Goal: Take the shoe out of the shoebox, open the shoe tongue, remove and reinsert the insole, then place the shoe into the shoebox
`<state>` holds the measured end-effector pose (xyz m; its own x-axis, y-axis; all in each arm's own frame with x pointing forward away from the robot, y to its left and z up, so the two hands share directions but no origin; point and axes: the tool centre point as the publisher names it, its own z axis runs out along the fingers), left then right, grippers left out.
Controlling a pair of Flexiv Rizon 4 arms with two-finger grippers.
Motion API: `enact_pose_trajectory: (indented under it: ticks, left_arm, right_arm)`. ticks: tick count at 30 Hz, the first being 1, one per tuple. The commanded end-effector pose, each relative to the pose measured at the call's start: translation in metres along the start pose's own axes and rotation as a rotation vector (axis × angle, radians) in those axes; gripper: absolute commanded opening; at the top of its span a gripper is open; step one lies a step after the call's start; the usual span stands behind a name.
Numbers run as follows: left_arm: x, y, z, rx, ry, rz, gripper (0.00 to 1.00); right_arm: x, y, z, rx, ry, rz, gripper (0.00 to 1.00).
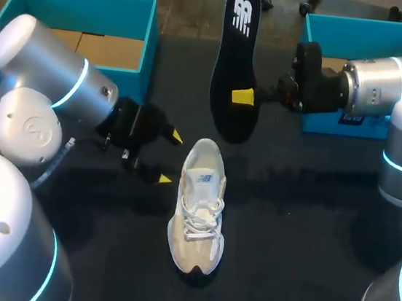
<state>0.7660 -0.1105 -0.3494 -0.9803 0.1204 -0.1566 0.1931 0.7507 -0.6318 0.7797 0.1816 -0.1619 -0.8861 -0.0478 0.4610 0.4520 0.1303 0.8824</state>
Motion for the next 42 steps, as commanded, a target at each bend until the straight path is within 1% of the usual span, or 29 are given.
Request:
enact_pose_trajectory:
  ticks: [1, 8, 15, 18, 23, 42]
  left_arm:
    - [-0.001, -0.003, 0.000, -0.013, 0.003, 0.003, 1.00]
    - [0.000, 0.001, 0.001, -0.018, -0.021, -0.009, 1.00]
    - [0.000, 0.001, 0.001, -0.018, -0.021, -0.009, 1.00]
    - [0.000, 0.001, 0.001, -0.018, -0.021, -0.009, 1.00]
    - [0.000, 0.001, 0.001, -0.018, -0.021, -0.009, 1.00]
    - [0.000, 0.001, 0.001, -0.018, -0.021, -0.009, 1.00]
  right_arm:
    - [0.000, -0.001, 0.002, -0.002, -0.002, -0.001, 0.00]
    - [-0.002, -0.002, 0.003, -0.002, -0.001, -0.001, 0.00]
    - [-0.018, -0.015, 0.014, 0.000, 0.000, -0.046, 0.00]
    - [-0.020, -0.018, 0.018, 0.005, -0.015, -0.054, 0.00]
    - [-0.021, -0.025, 0.027, -0.012, -0.021, -0.049, 0.00]
    - [-0.021, -0.025, 0.027, -0.012, -0.021, -0.049, 0.00]
